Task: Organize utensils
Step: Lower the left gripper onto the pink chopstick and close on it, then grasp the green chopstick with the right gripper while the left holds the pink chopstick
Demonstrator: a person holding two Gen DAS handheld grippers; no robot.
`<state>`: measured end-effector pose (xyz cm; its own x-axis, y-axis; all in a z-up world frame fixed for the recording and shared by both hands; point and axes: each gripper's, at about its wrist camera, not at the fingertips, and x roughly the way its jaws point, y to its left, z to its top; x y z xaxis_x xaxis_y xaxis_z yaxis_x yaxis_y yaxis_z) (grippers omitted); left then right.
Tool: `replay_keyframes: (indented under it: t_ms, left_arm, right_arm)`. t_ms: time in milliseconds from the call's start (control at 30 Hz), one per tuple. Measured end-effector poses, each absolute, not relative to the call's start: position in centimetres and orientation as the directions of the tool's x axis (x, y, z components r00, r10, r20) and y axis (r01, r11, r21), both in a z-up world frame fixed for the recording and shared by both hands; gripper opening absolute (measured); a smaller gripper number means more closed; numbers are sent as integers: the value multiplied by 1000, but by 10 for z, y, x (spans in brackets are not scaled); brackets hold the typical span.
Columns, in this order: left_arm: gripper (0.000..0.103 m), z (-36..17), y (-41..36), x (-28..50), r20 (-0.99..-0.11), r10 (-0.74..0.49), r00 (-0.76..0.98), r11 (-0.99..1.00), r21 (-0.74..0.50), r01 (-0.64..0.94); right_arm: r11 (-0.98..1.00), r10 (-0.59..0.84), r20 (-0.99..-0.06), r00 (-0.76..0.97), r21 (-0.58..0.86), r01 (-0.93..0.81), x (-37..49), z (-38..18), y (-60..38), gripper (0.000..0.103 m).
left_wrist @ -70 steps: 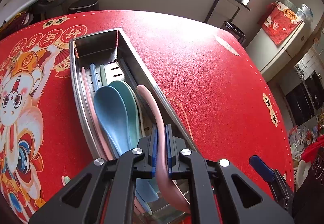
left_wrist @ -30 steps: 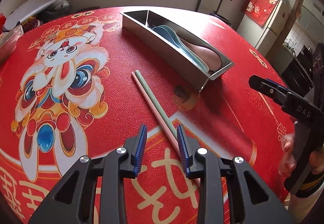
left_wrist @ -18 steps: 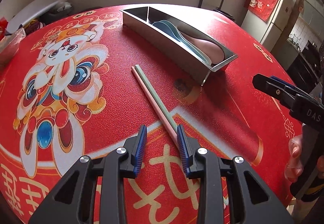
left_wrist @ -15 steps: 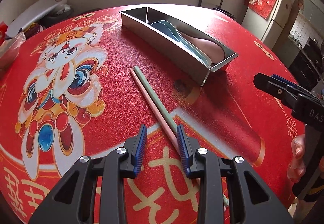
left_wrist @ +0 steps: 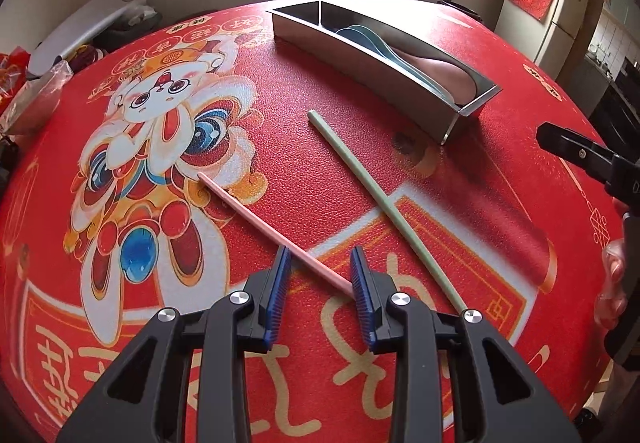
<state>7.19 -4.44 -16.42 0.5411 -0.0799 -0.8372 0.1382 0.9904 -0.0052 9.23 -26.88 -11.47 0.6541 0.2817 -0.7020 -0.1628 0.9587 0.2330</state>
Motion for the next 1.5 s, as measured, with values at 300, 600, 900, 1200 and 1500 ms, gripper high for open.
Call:
replay_keyframes:
  t_ms: [300,600,900,1200,1500]
  left_arm:
    - [6,-165,-41,88,-813,-98,574,989,-14,150]
    - [8,-165,-35,75,-815,-97,572,985,3,172]
    - [10,-166,-3,59,-797,-60,600,993,15,119]
    - [9,-169,11,55,-768,-129,628,990,-66,122]
    - [9,-170,19,55,-762,-175,624,985,-129,119]
  right_arm:
    - [958,286,-705,649,233,-168,90,-116,-268,87]
    - [933,357,-669,652,224,-281,77,-114,-247,87]
    - [908,379,-718,584,167,-384,75,-116,-204,88]
    - [903,324,-783,531,89,-419,78,-124,-161,88]
    - [900,278,-801,530,24,-436,84,-128,-139,78]
